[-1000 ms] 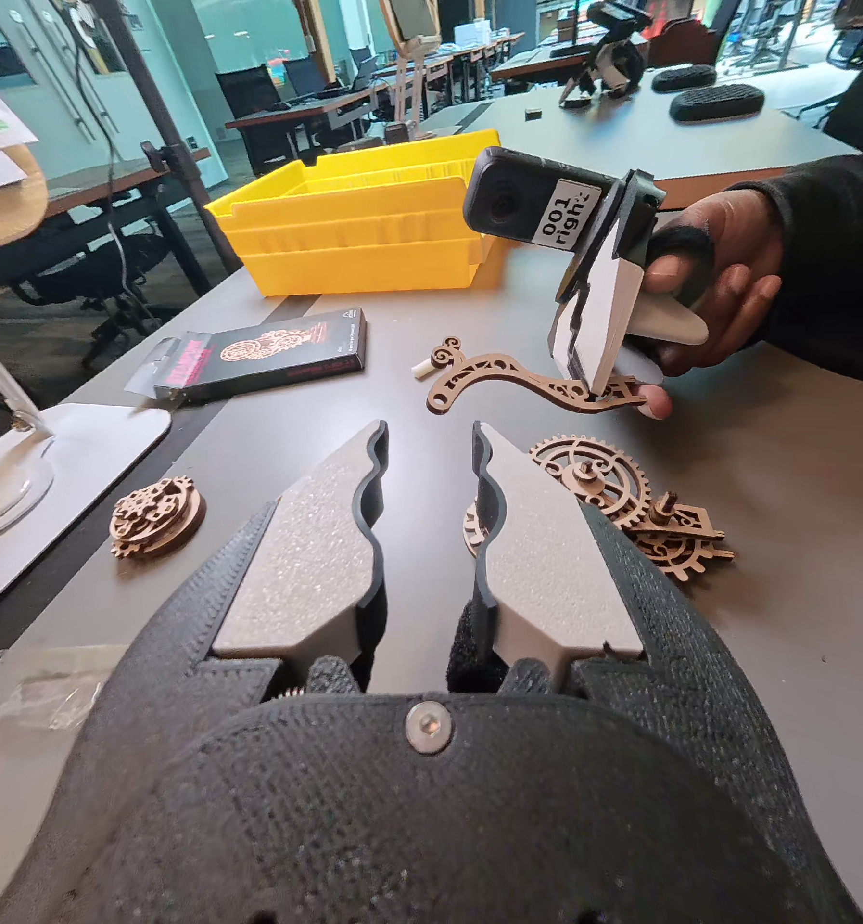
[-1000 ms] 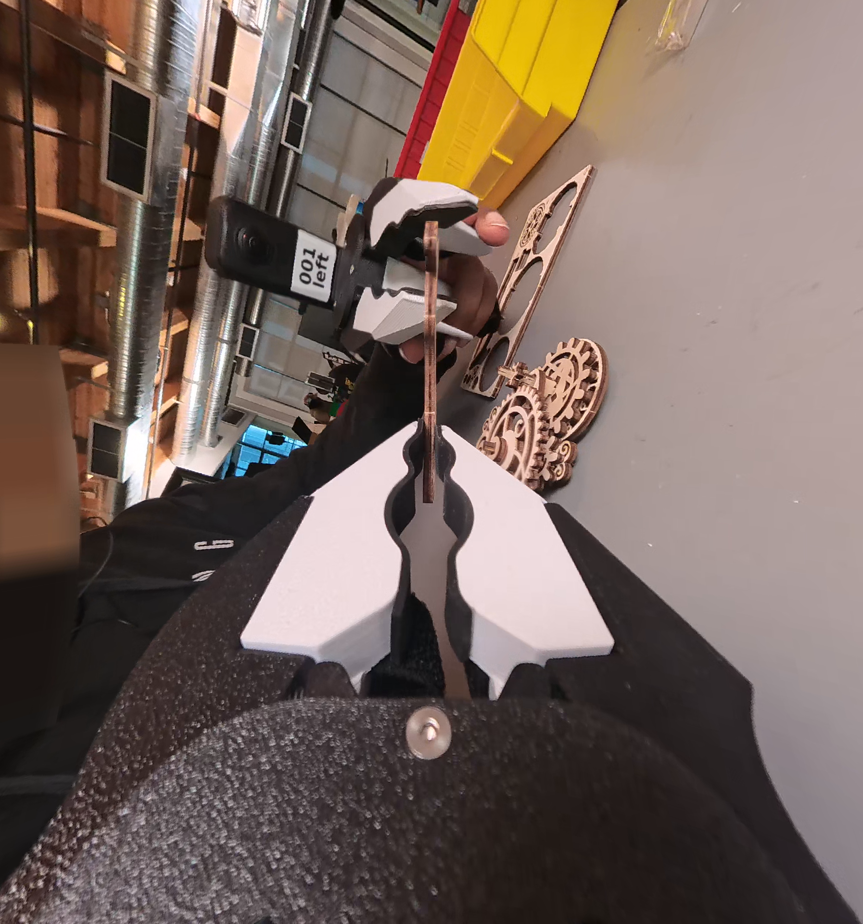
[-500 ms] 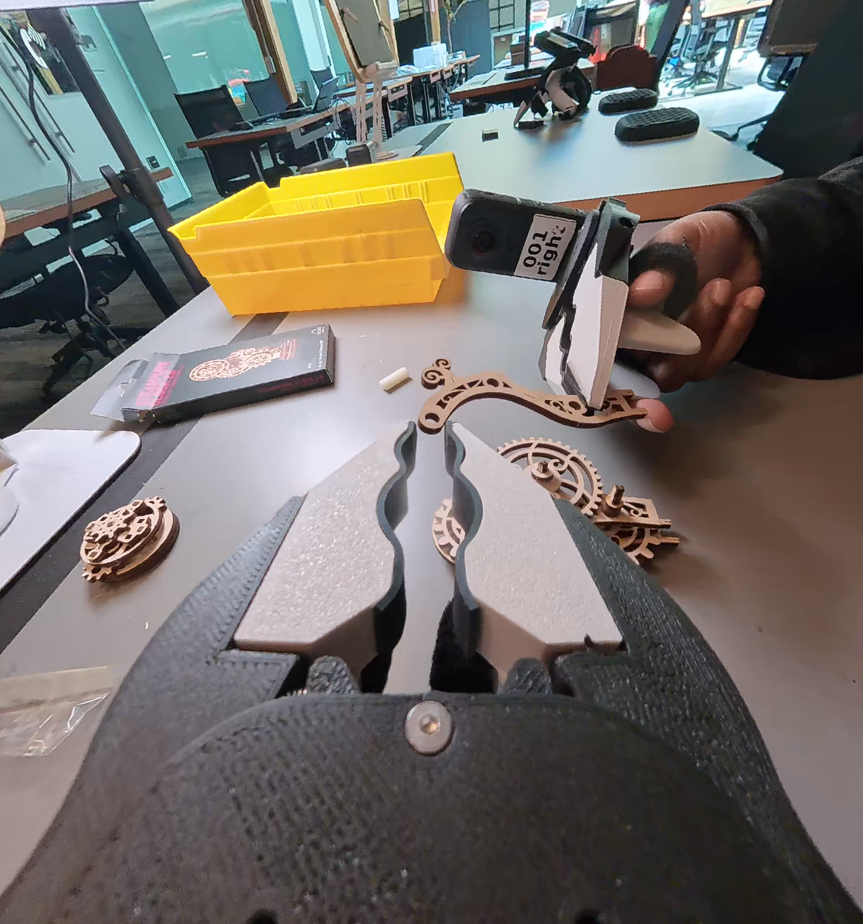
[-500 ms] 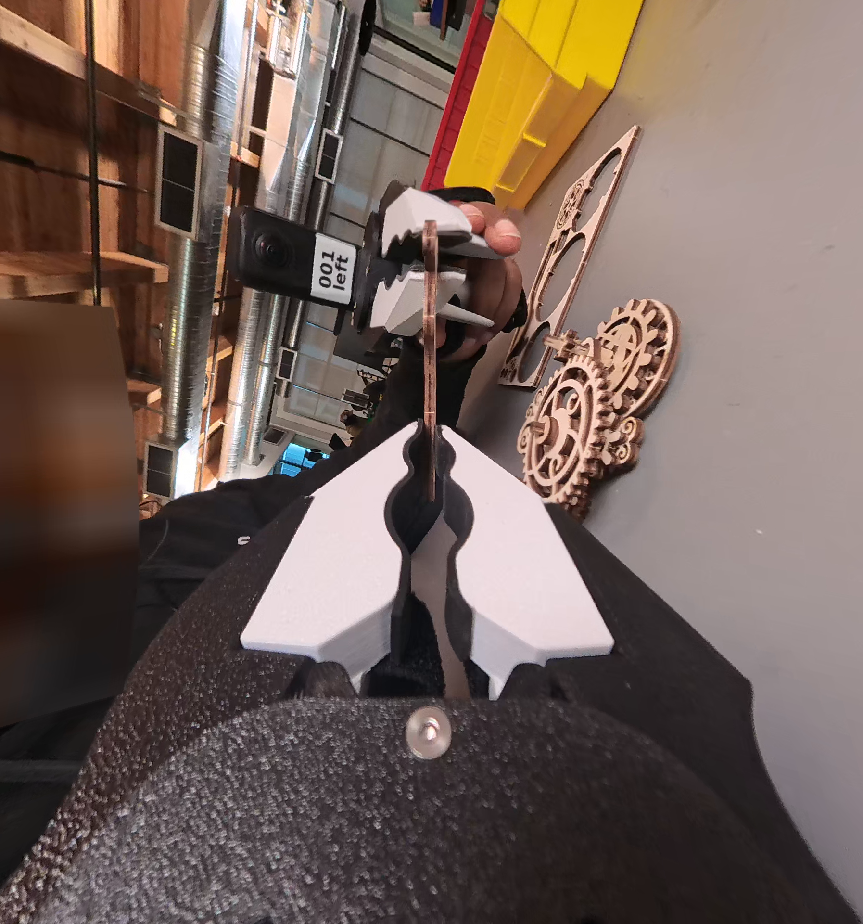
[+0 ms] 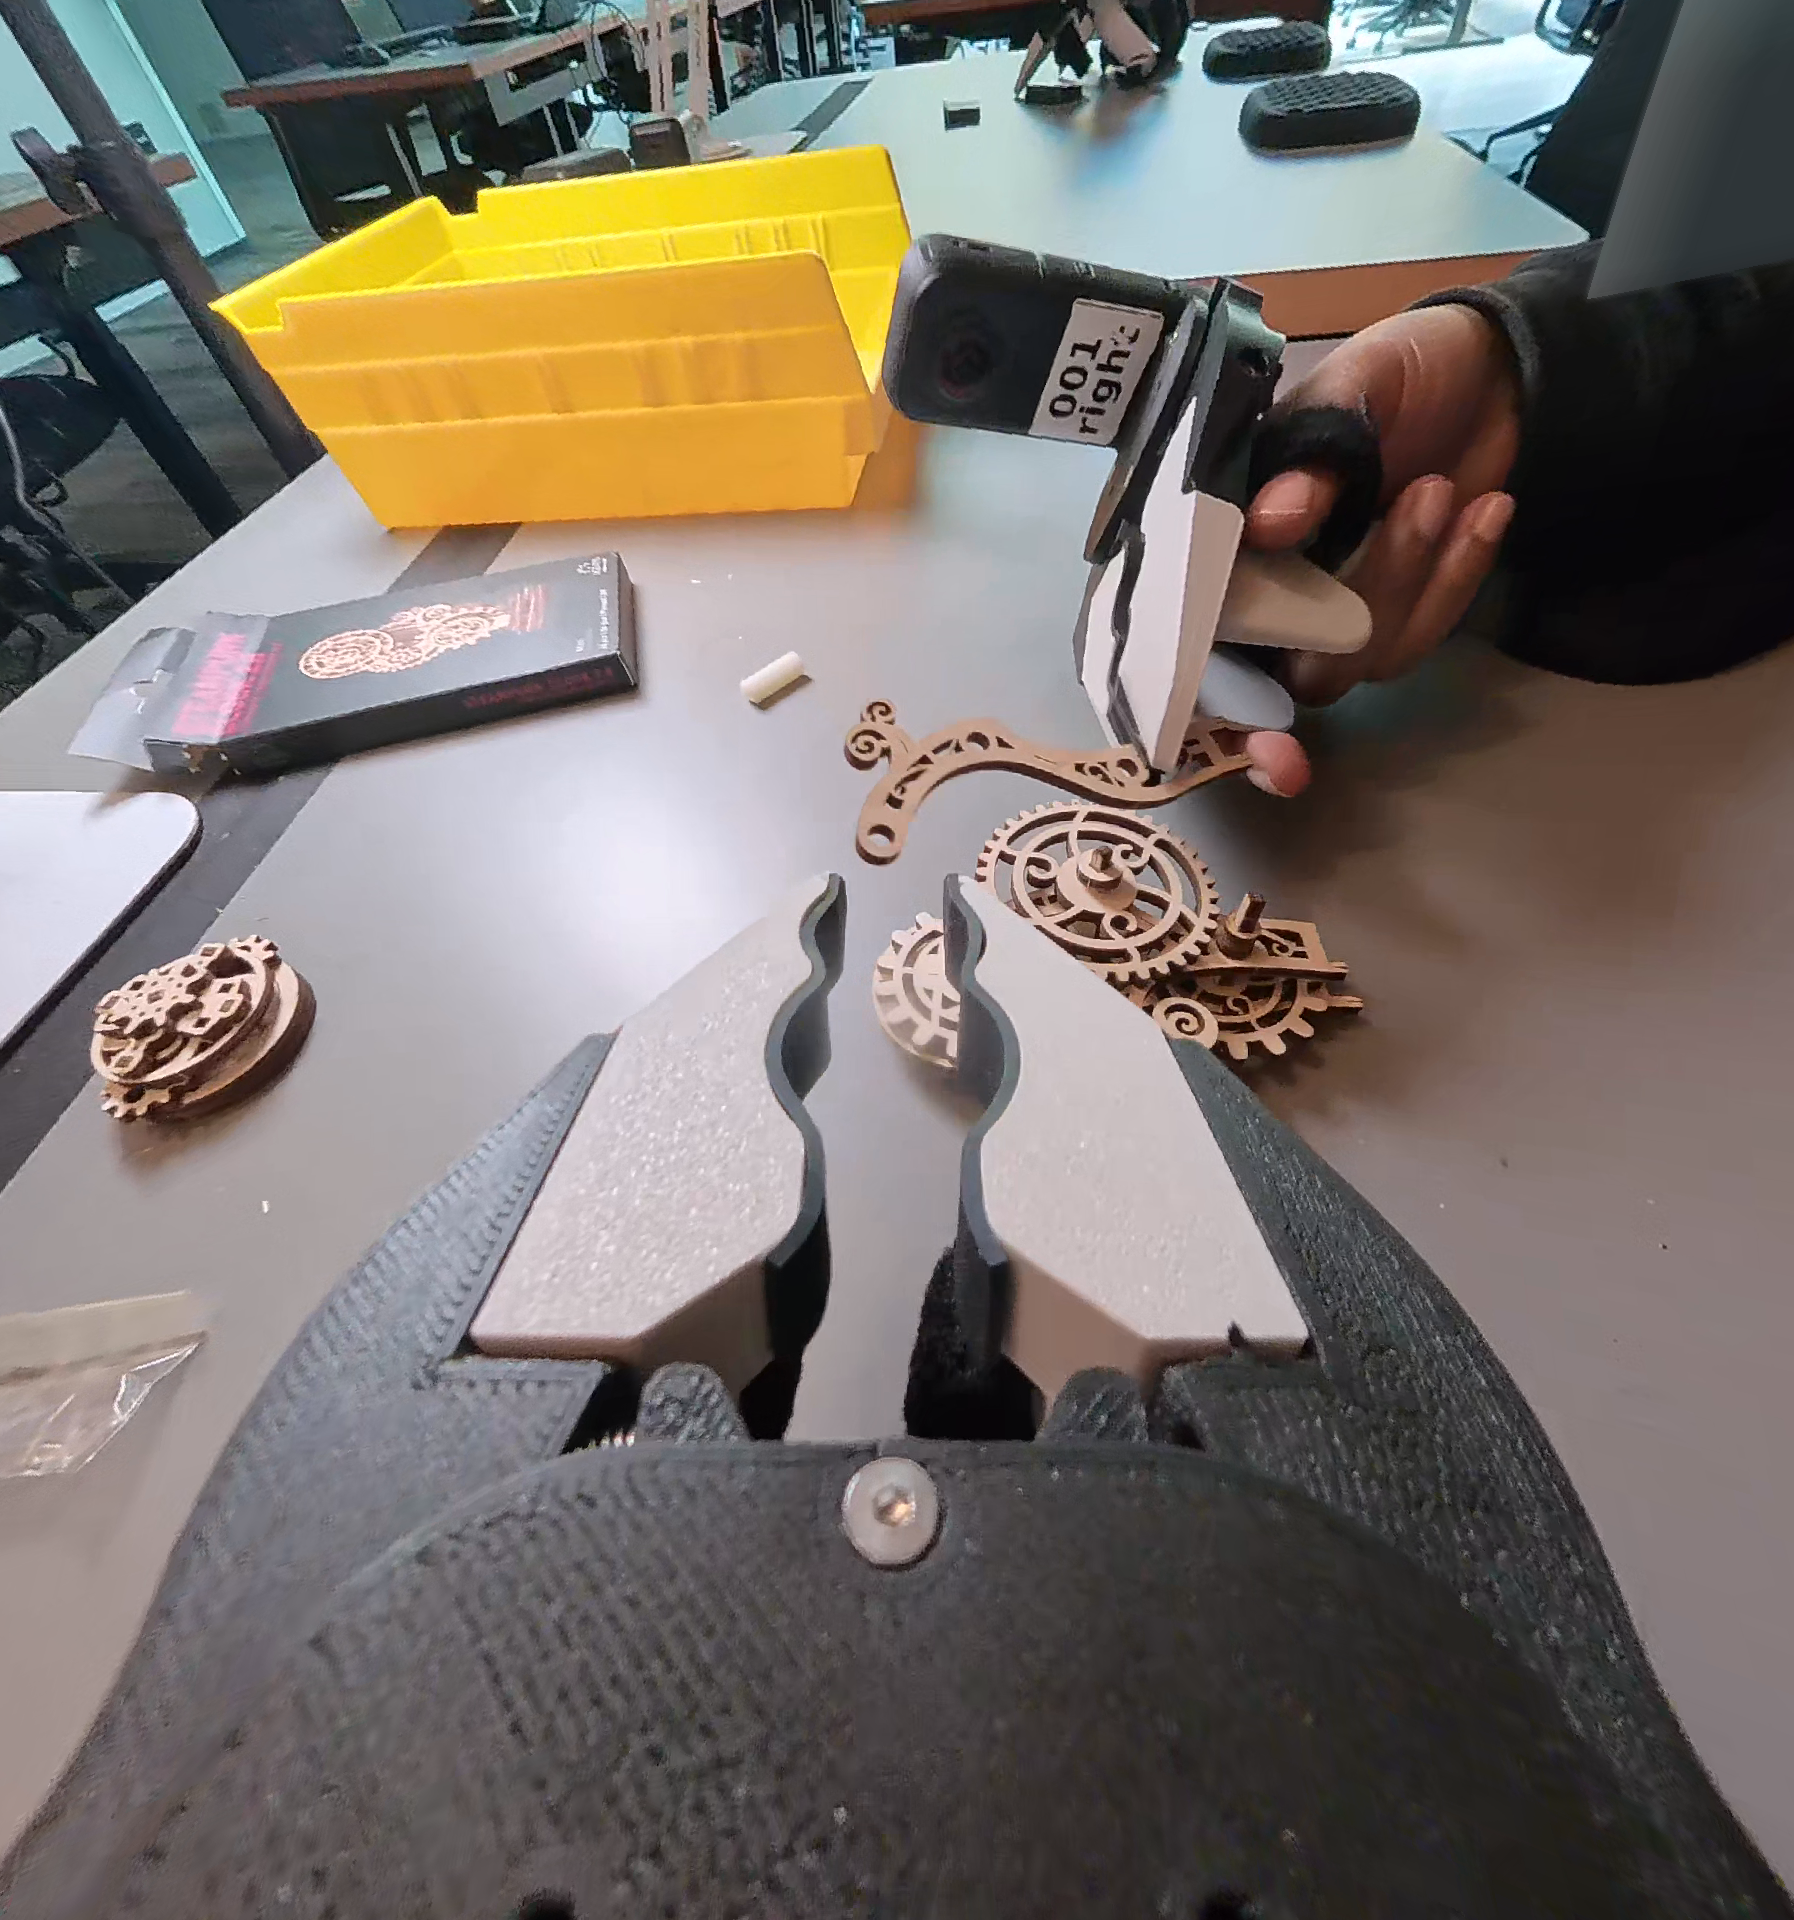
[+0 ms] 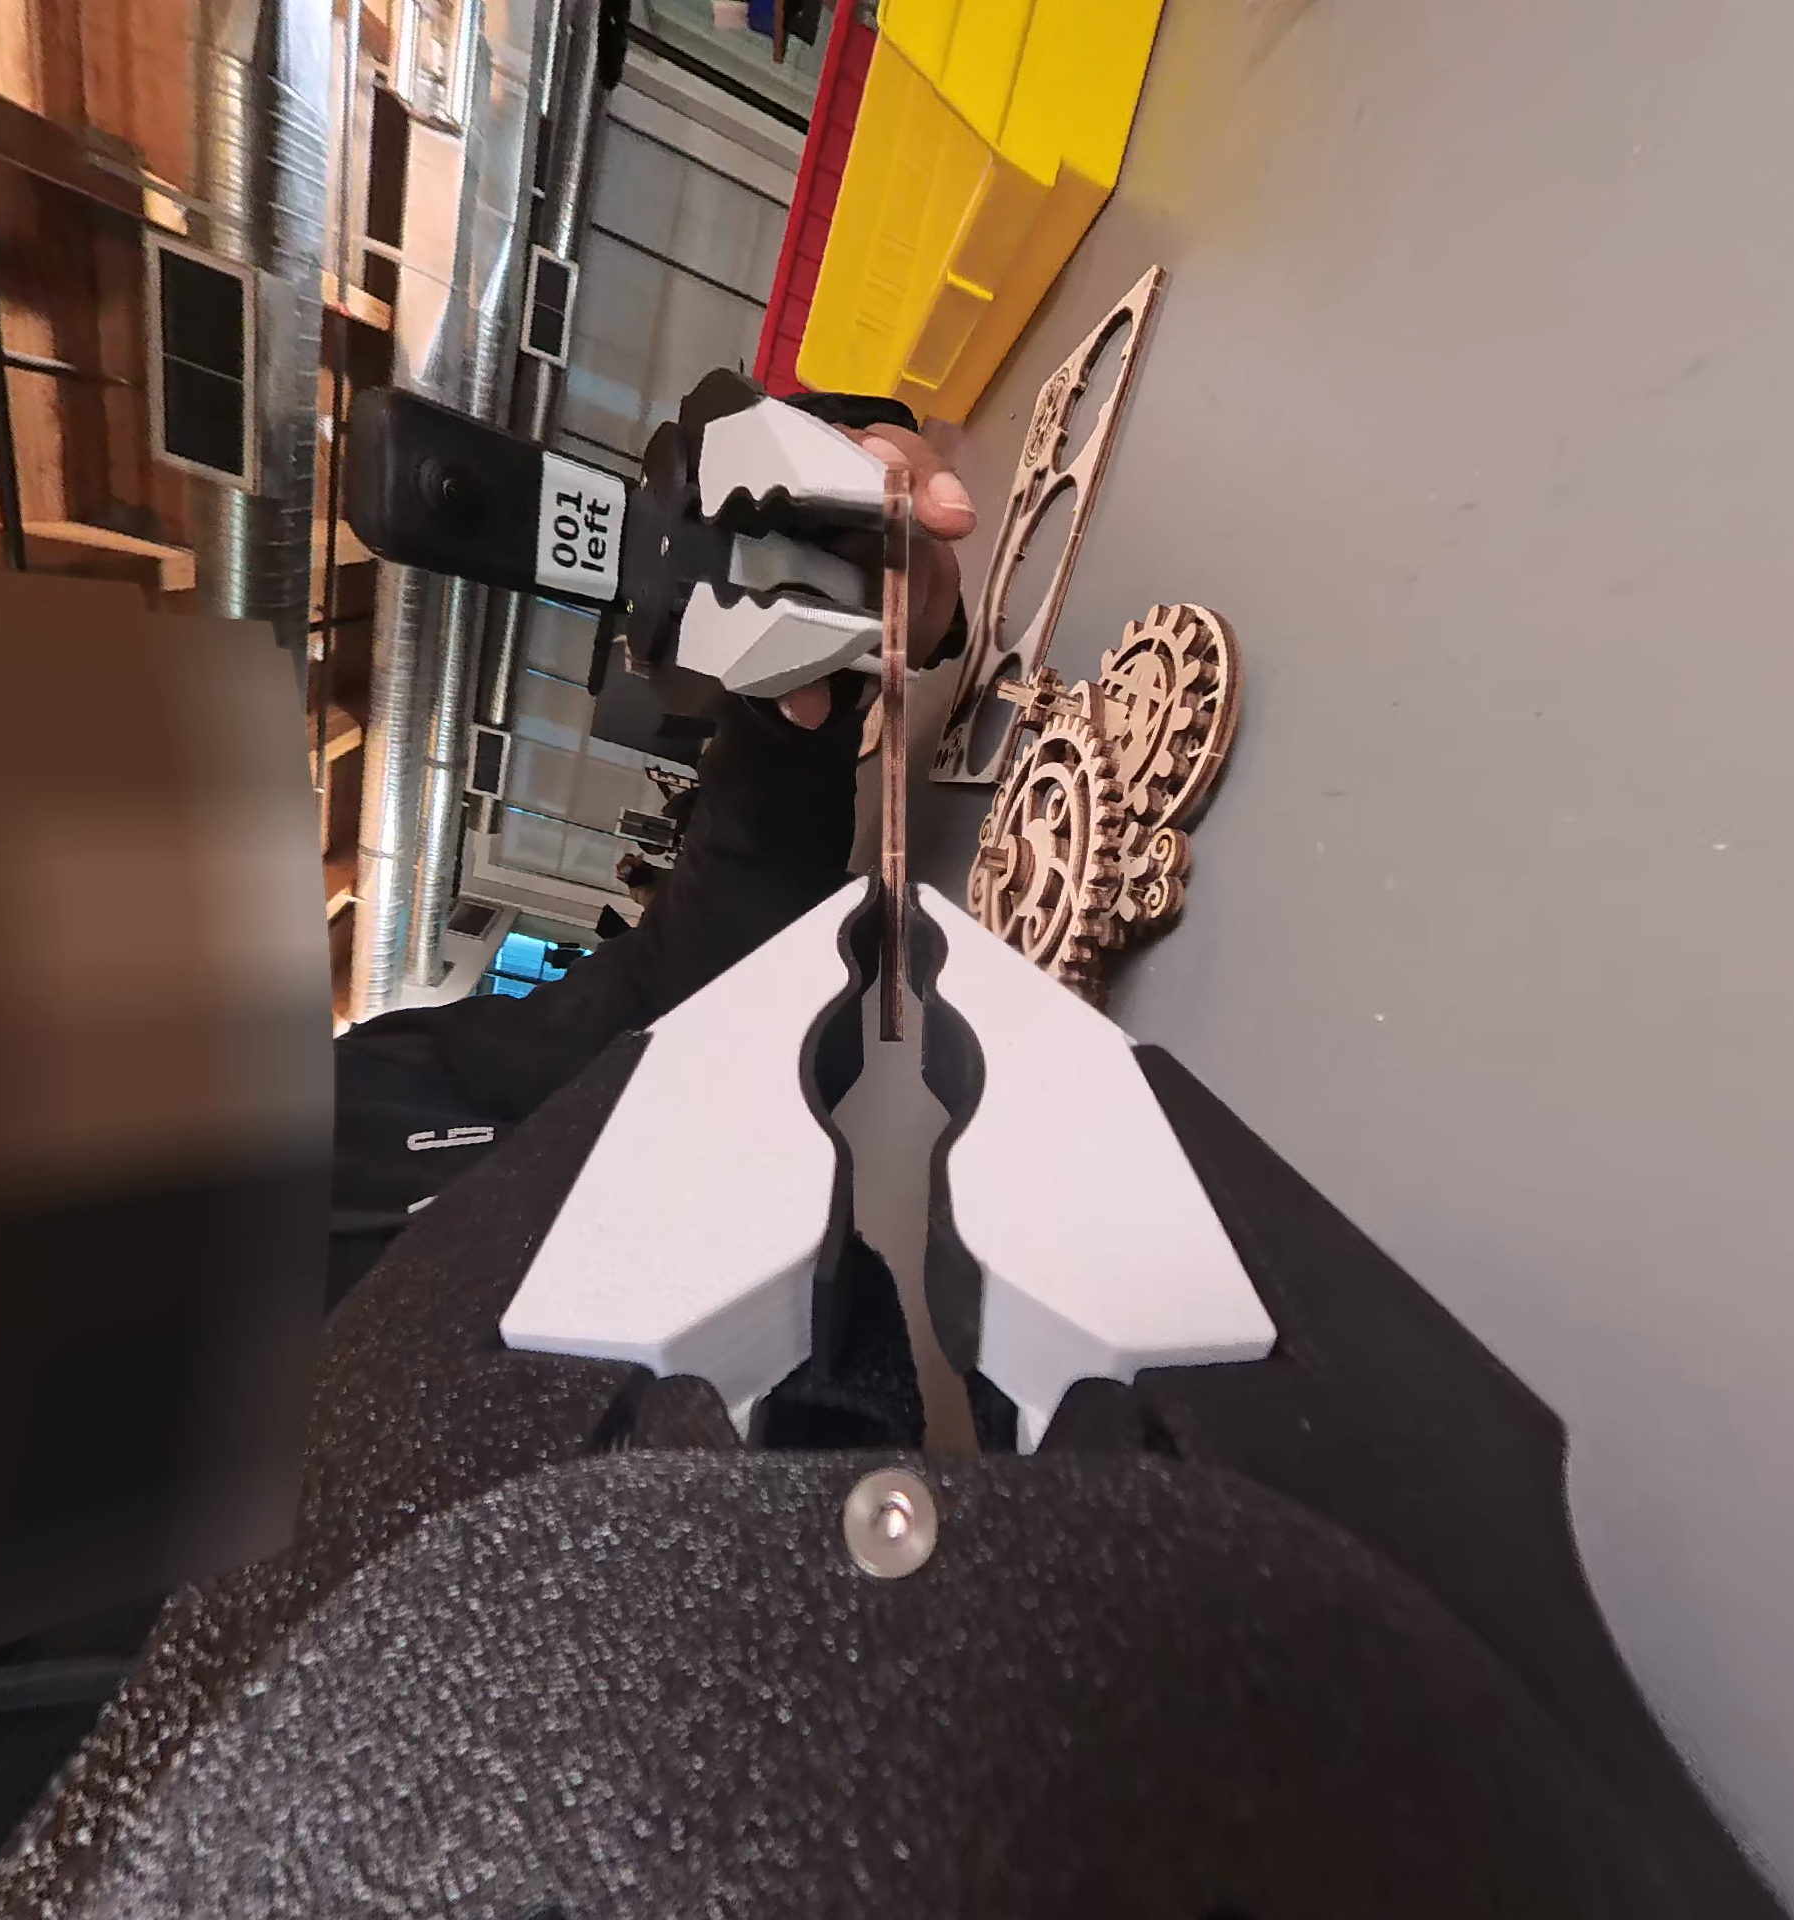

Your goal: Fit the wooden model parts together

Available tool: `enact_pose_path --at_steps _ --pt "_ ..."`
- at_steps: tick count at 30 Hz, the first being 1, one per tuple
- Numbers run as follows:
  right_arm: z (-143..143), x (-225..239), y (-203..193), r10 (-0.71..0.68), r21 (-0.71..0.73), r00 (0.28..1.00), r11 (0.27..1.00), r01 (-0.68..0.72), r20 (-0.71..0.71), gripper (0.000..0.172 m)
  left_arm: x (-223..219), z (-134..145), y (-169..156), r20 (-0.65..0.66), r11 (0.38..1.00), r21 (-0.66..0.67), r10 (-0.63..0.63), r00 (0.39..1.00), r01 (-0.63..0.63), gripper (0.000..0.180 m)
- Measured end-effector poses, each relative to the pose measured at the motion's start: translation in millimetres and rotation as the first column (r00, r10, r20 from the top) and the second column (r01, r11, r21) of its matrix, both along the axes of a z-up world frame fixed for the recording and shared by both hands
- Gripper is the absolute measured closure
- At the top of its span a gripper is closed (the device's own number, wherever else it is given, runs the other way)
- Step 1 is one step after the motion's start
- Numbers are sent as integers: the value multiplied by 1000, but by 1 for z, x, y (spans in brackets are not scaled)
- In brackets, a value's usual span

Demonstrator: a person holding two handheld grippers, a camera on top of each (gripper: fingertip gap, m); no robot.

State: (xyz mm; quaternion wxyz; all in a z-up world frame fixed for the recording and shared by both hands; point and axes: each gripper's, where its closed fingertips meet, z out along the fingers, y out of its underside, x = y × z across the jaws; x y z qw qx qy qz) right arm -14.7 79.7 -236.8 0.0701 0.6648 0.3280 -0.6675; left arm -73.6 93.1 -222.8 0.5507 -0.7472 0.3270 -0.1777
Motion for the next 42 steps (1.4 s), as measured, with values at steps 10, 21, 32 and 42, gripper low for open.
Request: enact_pose_path --at_steps 10,21,32,42 --pt "-2 19 -11 -67 -151 997 986 73 50 170 18 -8 -1 -12 998 -18 -54 998 53 160" --pt "-12 15 -17 -77 -251 992 963 100 101 170 22 -21 0 -47 997 -49 -68 997 65 174" --pt "-11 16 -27 -29 -259 996 964 51 85 169 25 -23 3 -55 996 -60 -68 996 65 175" --pt "-8 18 -34 13 -269 998 963 5 67 168 25 -22 5 -55 996 -66 -66 996 63 175"
